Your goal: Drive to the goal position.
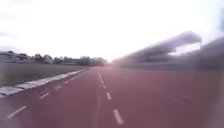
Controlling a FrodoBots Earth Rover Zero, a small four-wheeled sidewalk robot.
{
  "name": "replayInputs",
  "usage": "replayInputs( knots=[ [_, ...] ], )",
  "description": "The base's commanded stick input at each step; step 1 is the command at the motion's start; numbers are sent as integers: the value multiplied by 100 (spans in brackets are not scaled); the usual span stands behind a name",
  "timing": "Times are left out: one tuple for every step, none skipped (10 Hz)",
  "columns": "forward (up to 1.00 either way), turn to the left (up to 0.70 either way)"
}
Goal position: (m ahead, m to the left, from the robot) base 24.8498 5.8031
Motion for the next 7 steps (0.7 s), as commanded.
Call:
replayInputs(
  knots=[
    [70, -28],
    [70, -29],
    [70, -10],
    [70, 0],
    [70, 0],
    [70, 0],
    [70, 0]
  ],
)
